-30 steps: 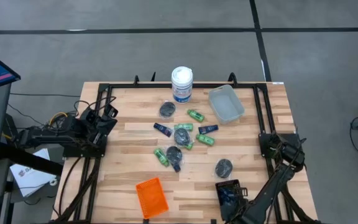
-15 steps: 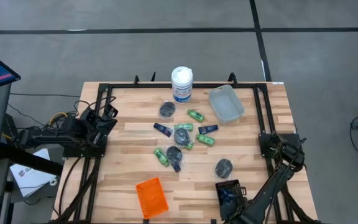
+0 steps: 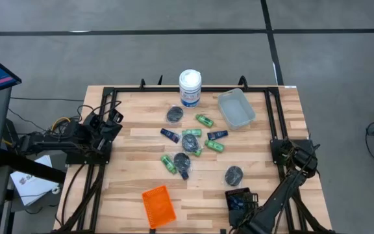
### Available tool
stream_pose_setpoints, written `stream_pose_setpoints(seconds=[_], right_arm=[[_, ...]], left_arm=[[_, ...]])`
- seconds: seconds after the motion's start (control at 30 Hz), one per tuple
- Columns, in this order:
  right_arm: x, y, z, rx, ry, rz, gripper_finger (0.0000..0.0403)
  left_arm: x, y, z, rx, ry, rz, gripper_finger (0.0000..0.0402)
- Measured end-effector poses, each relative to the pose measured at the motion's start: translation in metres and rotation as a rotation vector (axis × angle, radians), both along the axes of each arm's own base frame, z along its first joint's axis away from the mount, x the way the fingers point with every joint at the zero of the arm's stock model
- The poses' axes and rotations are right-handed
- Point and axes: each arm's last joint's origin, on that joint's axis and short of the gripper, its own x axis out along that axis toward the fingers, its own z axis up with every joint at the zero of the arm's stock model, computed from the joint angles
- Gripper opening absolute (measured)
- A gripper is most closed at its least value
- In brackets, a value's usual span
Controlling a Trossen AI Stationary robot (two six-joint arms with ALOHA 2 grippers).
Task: Pick & Place Travel size toiletries
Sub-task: Put the blue shave cream into the black basket
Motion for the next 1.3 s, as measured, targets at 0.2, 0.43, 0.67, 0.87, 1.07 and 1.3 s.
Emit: stream_pose_setpoints(seconds=[0.2, 0.43, 0.67, 0.87, 1.07, 1.3], right_arm=[[0.008, -0.004, 0.017, 0.023, -0.01, -0.038, 0.02], [0.003, 0.002, 0.019, 0.049, 0.019, -0.064, 0.011], [-0.001, 0.007, 0.018, 0.059, 0.007, -0.076, 0.0013], [0.0, 0.007, -0.002, 0.079, -0.01, -0.093, 0.0014], [0.007, -0.001, -0.01, 0.067, -0.001, -0.11, 0.0018], [0.017, -0.008, -0.01, 0.085, -0.014, -0.097, 0.0002]], left_arm=[[0.0, 0.0, 0.0, -0.002, -0.001, -0.001, 0.0001], [0.0, 0.0, 0.0, -0.003, 0.0, -0.002, 0.0001], [0.0, 0.0, 0.0, -0.006, 0.0, -0.005, 0.0001], [0.0, 0.0, 0.0, -0.006, 0.001, -0.005, 0.0001], [0.0, 0.0, 0.0, -0.006, 0.001, -0.005, 0.0001], [0.0, 0.0, 0.0, -0.006, 0.002, -0.005, 0.0001]])
